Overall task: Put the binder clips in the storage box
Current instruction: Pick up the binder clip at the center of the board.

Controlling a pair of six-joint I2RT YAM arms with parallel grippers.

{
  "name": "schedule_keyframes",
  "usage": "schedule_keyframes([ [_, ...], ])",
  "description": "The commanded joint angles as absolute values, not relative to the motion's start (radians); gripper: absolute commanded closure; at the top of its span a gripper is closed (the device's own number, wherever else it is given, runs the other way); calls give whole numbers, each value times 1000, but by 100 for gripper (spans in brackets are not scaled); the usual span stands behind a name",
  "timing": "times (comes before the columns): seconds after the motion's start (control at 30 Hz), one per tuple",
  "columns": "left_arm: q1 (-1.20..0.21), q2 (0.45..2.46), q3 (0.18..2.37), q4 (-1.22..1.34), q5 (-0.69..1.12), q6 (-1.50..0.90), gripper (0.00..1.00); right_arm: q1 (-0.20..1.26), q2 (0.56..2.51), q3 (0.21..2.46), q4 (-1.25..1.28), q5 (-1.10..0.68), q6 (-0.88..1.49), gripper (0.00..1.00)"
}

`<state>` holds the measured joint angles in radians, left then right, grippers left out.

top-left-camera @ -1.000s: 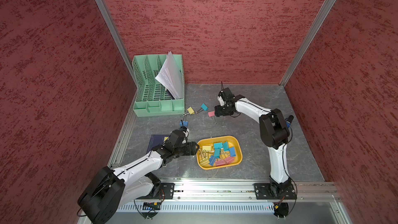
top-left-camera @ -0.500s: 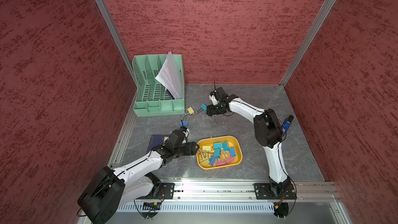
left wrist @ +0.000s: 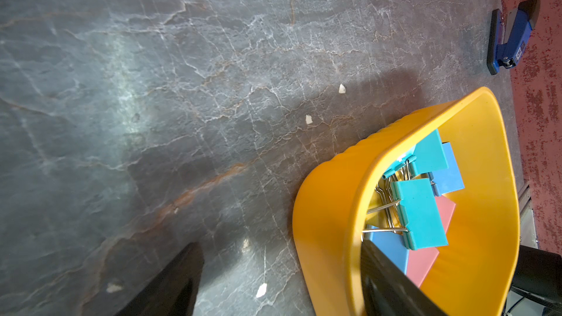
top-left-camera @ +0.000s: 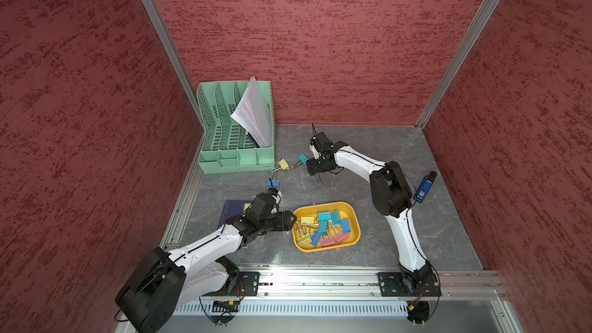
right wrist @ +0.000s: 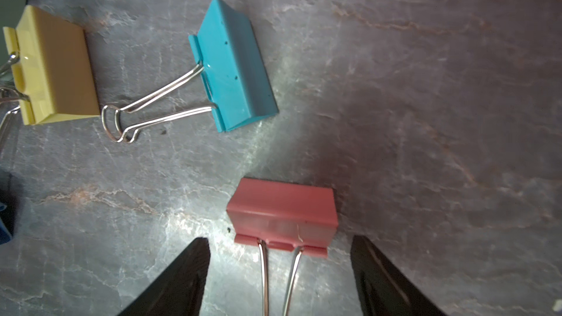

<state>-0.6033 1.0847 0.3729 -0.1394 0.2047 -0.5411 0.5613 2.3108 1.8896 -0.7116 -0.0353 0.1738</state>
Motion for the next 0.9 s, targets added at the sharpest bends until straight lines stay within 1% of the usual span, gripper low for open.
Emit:
schedule_keyframes([
  [0.0,-606,1088,365,-160,195,-519,18,575,2335,1937,-742,-4,164,22],
  [0.07,-606,1088,365,-161,195,-518,18,577,2346,1948,-753,4,165,22],
  [0.17,-605,1088,365,-159,196,-518,18,578,2356,1959,-768,5,163,25],
  [0.4,-605,1087,365,-158,197,-518,18,578,2369,1960,-780,5,156,40],
  [0.57,-606,1083,364,-159,196,-518,18,578,2368,1967,-781,2,152,48],
  [0.73,-605,1084,364,-159,198,-518,18,579,2352,1977,-780,13,139,51],
  [0.8,-605,1083,364,-158,198,-518,18,580,2356,1988,-790,11,133,56],
  [0.87,-605,1083,364,-159,195,-518,18,580,2352,1988,-794,10,129,57],
])
